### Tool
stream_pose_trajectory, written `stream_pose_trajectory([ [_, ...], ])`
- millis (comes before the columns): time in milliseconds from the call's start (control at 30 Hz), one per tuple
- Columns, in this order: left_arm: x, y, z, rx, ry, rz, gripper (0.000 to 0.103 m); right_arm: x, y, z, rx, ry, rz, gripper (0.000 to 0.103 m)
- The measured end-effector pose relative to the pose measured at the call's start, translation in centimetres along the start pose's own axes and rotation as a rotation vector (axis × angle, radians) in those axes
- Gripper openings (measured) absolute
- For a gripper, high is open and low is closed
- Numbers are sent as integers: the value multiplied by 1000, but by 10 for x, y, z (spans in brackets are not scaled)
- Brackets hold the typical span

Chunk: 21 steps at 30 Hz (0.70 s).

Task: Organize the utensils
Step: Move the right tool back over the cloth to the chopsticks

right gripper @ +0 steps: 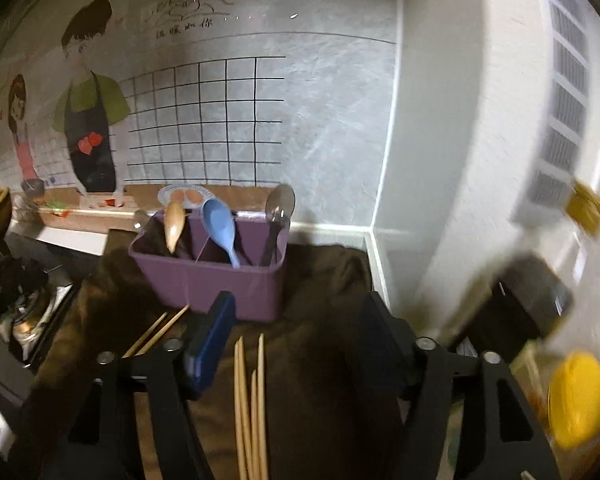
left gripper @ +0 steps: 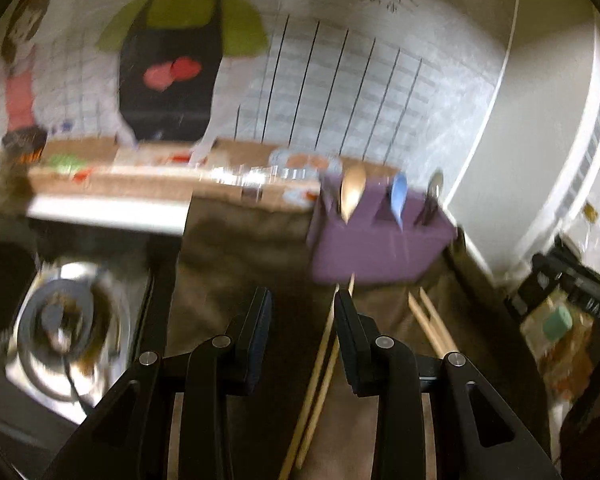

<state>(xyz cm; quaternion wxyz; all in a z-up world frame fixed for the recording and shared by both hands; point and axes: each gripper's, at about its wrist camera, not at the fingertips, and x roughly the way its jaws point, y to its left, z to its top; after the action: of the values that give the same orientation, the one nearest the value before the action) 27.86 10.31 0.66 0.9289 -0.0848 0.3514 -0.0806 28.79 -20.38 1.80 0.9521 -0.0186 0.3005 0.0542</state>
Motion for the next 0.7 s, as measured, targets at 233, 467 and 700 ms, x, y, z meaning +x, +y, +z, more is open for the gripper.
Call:
stream_pose_trajectory([
  [233, -17, -10, -75, -1, 81, 4, 34, -21, -20, -46, 51, 87, 1, 67],
  [467, -24, -30, -110, 16, 111, -18, 34, -27, -13, -90, -41, 170, 26, 58],
  [700, -26, -26, -129, 20, 126, -13, 34, -26, -17, -122, -65, 258, 21, 50],
])
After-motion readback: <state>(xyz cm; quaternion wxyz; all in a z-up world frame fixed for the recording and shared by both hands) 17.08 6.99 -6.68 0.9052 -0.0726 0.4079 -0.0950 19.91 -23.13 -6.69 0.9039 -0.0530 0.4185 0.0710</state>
